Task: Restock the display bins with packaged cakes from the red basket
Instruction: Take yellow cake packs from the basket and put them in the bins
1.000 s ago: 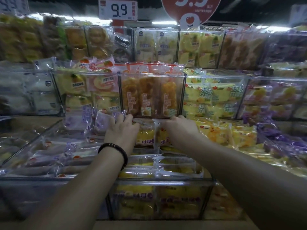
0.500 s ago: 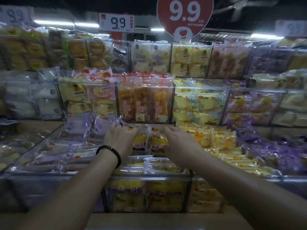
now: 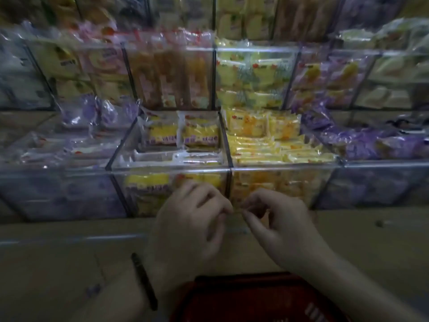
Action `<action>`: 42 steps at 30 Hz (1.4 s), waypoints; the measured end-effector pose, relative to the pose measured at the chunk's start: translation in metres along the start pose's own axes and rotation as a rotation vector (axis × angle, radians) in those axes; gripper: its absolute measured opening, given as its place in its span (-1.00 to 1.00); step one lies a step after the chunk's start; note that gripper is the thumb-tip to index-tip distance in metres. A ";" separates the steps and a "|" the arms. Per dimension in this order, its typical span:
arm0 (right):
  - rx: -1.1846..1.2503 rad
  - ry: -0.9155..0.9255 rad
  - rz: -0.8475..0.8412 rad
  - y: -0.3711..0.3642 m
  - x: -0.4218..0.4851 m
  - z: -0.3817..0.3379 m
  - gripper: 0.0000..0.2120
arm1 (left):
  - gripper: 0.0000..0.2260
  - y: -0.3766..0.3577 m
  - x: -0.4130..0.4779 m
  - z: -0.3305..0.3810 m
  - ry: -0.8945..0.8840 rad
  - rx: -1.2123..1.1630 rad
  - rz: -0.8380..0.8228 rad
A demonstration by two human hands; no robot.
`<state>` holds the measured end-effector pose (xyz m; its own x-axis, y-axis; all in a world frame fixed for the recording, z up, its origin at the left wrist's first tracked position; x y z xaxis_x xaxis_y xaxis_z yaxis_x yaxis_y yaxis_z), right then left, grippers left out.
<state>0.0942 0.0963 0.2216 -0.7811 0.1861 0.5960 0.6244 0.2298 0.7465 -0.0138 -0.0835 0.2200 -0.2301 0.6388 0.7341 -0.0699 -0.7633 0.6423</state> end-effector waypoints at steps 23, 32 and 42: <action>-0.226 -0.708 -1.189 -0.211 -0.236 0.183 -0.65 | -0.61 -0.209 -0.147 -0.057 0.671 -0.071 -1.546; -0.252 -0.567 -0.893 -0.292 -0.303 0.220 -0.51 | -0.52 -0.216 -0.152 -0.062 0.674 -0.071 -1.624; -0.141 -0.443 -1.386 -0.289 -0.296 0.205 -0.43 | -0.57 -0.223 -0.143 -0.056 0.661 -0.107 -1.650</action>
<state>0.1454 0.1708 -0.2316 -0.6625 0.1770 -0.7278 -0.6374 0.3771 0.6719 -0.0195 -0.0097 -0.0403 -0.1746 0.5538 -0.8141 -0.6598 0.5479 0.5142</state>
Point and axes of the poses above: each hand's wrist, its own x-axis towards the middle knuckle, its own y-axis out of the back of the hand, z = x × y, the point moved 1 cm from there along x, towards the middle knuckle, and after that the axes turned 13 degrees about -x, right-handed, at the moved point
